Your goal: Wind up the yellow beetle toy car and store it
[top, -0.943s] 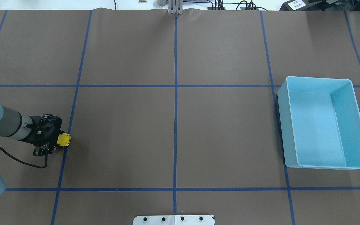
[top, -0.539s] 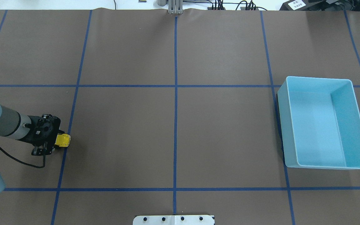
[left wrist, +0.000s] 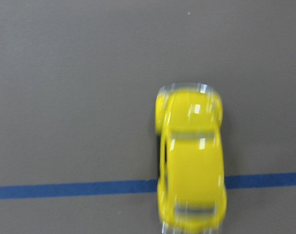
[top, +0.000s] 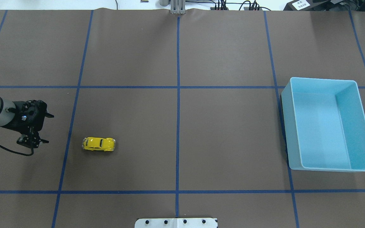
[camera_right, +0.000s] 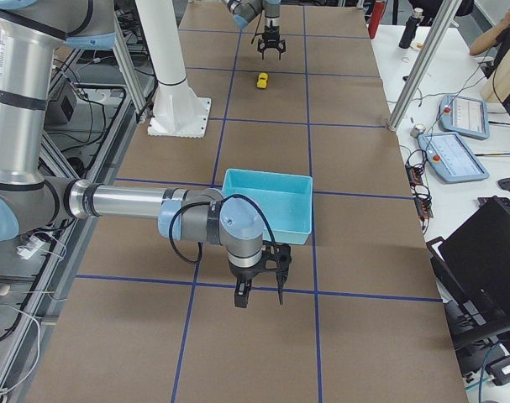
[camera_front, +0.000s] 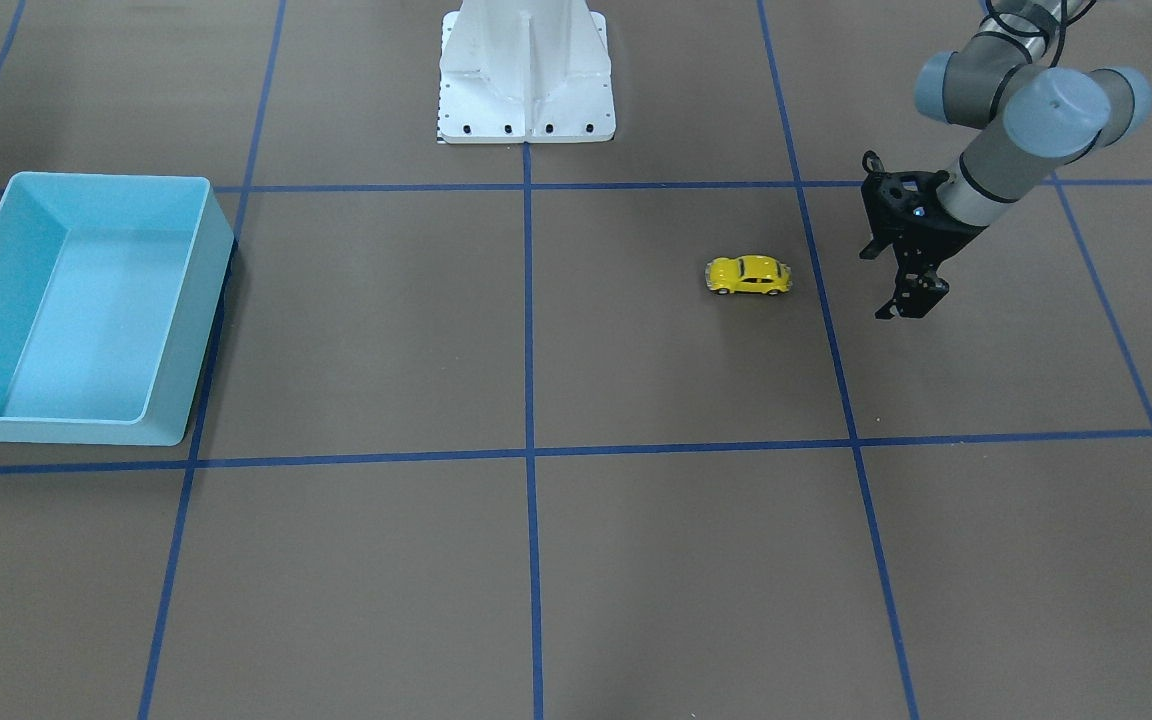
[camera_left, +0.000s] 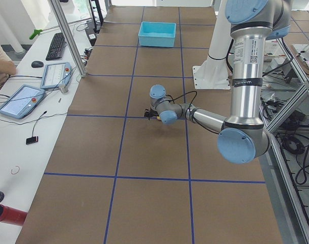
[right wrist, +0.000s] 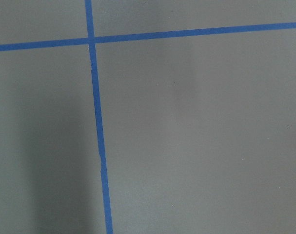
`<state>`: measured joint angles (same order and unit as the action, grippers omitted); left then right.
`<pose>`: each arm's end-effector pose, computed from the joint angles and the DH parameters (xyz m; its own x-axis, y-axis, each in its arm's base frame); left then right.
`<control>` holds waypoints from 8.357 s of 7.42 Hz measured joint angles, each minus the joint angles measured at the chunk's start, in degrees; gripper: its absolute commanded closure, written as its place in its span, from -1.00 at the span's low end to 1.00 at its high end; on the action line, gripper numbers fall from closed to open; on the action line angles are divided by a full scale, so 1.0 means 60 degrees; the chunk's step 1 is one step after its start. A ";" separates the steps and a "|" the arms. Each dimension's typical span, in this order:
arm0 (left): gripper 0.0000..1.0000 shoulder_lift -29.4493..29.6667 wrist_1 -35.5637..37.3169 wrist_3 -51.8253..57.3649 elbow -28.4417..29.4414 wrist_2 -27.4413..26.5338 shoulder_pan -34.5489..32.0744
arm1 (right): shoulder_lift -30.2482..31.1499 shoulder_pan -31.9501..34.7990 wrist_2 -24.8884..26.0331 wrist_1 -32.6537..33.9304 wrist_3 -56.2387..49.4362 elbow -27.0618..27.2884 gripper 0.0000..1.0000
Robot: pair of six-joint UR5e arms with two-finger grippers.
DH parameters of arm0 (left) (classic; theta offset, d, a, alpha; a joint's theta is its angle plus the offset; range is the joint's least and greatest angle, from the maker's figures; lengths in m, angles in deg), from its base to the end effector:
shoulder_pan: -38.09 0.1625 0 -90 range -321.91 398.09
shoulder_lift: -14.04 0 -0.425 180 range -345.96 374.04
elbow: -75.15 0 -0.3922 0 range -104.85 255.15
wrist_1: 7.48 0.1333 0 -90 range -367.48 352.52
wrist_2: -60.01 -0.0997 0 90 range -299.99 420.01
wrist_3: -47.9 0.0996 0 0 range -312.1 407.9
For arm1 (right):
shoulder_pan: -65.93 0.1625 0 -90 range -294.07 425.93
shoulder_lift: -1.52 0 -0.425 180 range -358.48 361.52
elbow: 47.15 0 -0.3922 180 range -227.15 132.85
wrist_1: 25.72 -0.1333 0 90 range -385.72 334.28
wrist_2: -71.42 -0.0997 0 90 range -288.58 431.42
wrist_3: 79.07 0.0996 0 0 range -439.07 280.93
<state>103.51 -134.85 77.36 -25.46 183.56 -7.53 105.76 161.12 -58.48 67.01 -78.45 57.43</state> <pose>0.3013 -0.4198 0.5015 0.0381 0.9986 0.0369 -0.5647 -0.0090 0.8252 0.1039 -0.3762 0.6526 0.7606 0.1068 0.6404 -0.0986 0.9939 -0.0486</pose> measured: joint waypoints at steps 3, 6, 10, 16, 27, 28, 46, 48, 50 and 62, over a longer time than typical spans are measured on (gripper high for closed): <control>-1.00 -0.0013 0.0463 -0.0023 0.0263 0.0565 -0.1139 | -0.0009 -0.0008 0.0000 -0.0003 0.0000 -0.0011 -0.99; -1.00 -0.0036 0.1570 -0.0275 0.0635 0.0825 -0.2561 | -0.0015 -0.0014 0.0013 -0.0040 0.0003 -0.0068 -0.99; -1.00 -0.0236 0.2095 -0.2888 0.1502 0.1781 -0.4874 | -0.0113 -0.0060 0.0068 -0.0026 -0.0111 -0.0148 -0.99; -1.00 -0.0152 0.4870 -0.3123 0.2371 0.2732 -0.7413 | -0.1733 -0.1662 -0.0398 -0.0132 -0.0969 0.0829 -0.99; -1.00 -0.0258 0.6821 -0.3463 0.0927 0.2762 -0.7515 | -0.3042 -0.8580 0.1077 -0.1358 -0.1058 0.3338 -0.99; -1.00 -0.0262 0.6832 -0.3508 0.0939 0.2761 -0.7515 | -0.3208 -0.9006 0.1411 -0.1369 -0.1051 0.3207 -0.99; -1.00 -0.0369 0.6842 -0.3534 0.1035 0.2771 -0.7515 | -0.4218 -1.1771 0.4323 -0.4820 -0.0949 0.0352 -0.96; -1.00 -0.0367 0.6842 -0.3534 0.1035 0.2771 -0.7515 | -0.4336 -1.1861 0.4340 -0.4820 -0.0905 0.0233 0.18; -1.00 -0.0366 0.6843 -0.3534 0.1035 0.2771 -0.7515 | -0.4360 -1.1961 0.4324 -0.4819 -0.0891 0.0228 1.00; -1.00 -0.0366 0.6843 -0.3544 0.1033 0.2771 -0.7515 | -0.1368 -0.5885 -0.0929 -0.3253 -0.7414 0.1845 1.00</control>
<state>101.31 -93.79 56.10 -19.26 200.19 -52.61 97.55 125.81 -64.06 47.49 -122.94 68.50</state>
